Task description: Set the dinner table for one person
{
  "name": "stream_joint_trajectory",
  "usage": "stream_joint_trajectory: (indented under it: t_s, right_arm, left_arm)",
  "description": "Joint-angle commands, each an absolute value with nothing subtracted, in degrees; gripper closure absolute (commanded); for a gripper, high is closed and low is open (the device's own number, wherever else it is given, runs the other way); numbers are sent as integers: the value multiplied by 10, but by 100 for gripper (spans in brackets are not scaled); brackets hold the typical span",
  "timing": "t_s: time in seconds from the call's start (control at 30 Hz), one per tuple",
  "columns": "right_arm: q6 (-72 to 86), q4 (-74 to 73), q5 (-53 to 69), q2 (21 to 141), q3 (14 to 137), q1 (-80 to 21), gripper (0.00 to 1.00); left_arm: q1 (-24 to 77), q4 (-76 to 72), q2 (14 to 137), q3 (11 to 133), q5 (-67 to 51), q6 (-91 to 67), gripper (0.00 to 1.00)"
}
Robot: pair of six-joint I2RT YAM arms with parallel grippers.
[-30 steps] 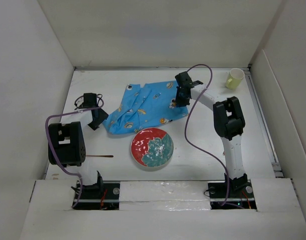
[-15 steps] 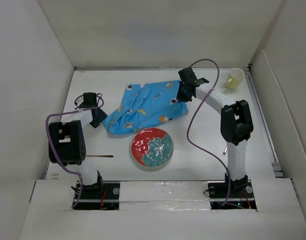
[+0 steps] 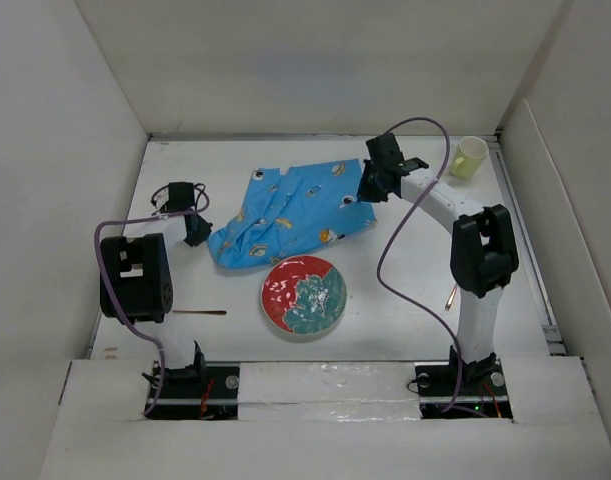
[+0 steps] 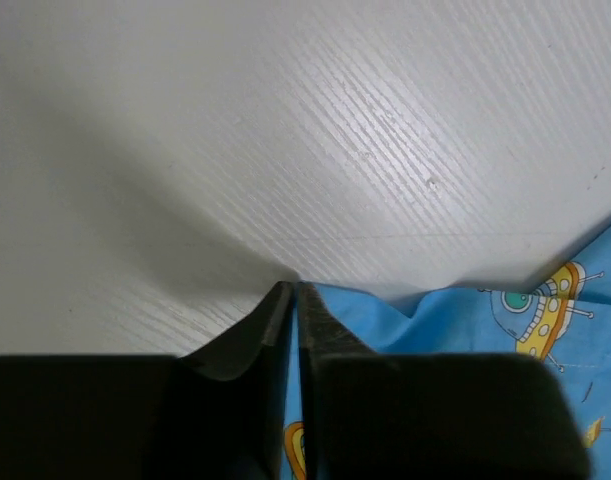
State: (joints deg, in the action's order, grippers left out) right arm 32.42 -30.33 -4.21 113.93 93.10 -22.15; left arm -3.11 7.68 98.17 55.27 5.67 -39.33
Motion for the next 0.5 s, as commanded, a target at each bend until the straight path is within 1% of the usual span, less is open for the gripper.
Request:
stream_joint_trajectory:
  t_s: [0.0,0.23,0.33,0.47]
  right_arm:
    - [329,-267,-26,1097,924,-215,100]
    - [330,-248,-20,1064,904,-209,100]
    - [331,-243,-22,1038,898,-204,100]
    - [330,-232,-26,997,882,-193,100]
  left_arm:
    - [-26,123,1016,540,45,-388,100]
    - [-26,134,979,558,40,-381,100]
    - [-26,135,906,578,32,-375,100]
    - [-26,156,840,613,40,-367,100]
